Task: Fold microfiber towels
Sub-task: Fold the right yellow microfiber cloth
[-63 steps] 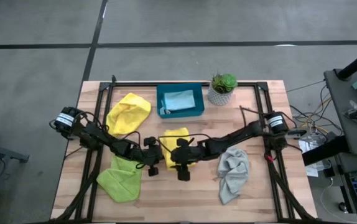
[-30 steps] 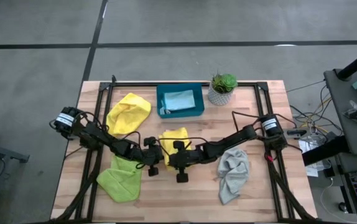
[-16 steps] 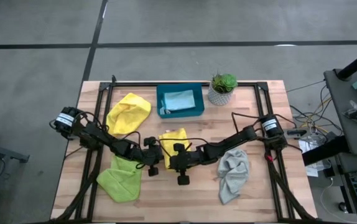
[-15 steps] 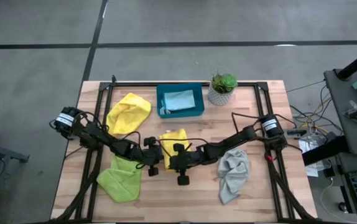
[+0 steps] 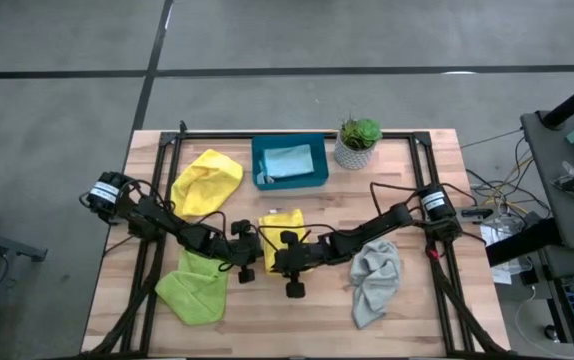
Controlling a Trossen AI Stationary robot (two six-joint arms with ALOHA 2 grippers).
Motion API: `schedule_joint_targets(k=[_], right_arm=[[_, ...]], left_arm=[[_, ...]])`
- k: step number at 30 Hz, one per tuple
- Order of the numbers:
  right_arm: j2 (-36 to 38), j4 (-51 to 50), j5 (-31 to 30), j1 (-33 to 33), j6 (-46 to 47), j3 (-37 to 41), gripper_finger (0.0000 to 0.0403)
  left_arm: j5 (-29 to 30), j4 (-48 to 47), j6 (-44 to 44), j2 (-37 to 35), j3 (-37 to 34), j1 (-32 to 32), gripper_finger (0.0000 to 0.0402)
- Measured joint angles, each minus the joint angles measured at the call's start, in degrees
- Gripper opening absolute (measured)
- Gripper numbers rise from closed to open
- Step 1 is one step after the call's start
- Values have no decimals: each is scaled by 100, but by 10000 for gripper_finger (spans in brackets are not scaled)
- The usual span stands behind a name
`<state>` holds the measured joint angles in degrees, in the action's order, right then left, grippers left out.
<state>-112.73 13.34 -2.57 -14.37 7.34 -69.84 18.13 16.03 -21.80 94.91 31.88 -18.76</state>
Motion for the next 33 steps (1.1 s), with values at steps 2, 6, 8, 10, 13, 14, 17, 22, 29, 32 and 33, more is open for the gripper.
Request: schedule_joint_targets(k=[2, 6, 8, 10, 13, 14, 17, 22, 29, 32, 33], right_arm=[[0, 14, 0, 0, 62, 0, 43], [0, 77, 11, 0, 60, 0, 87], [0, 124, 104, 2, 61, 0, 110], [0, 101, 118, 2, 76, -17, 129], [0, 25, 133, 0, 62, -86, 152], [2, 26, 131, 0, 62, -107, 158], [41, -75, 164, 0, 57, -164, 170], [143, -357, 170, 0, -27, -353, 168], [125, -426, 90, 2, 64, -317, 105], [1, -340, 37, 2, 112, -310, 69], [-72, -308, -13, 2, 151, -310, 57]], left_arm=[[2, 0, 0, 0, 0, 0, 6], [4, 0, 0, 0, 0, 0, 6], [7, 2, 0, 0, 0, 0, 6], [17, 2, 0, 0, 0, 0, 6], [17, 2, 0, 0, 0, 0, 6], [19, 2, 0, 0, 0, -2, 6], [17, 2, 3, 0, 0, -2, 6], [17, 2, 7, 0, -1, -2, 6], [17, 2, 9, 0, -2, 0, 6], [17, 3, 9, 0, -2, 0, 6], [17, 7, 10, 0, -2, 0, 6]])
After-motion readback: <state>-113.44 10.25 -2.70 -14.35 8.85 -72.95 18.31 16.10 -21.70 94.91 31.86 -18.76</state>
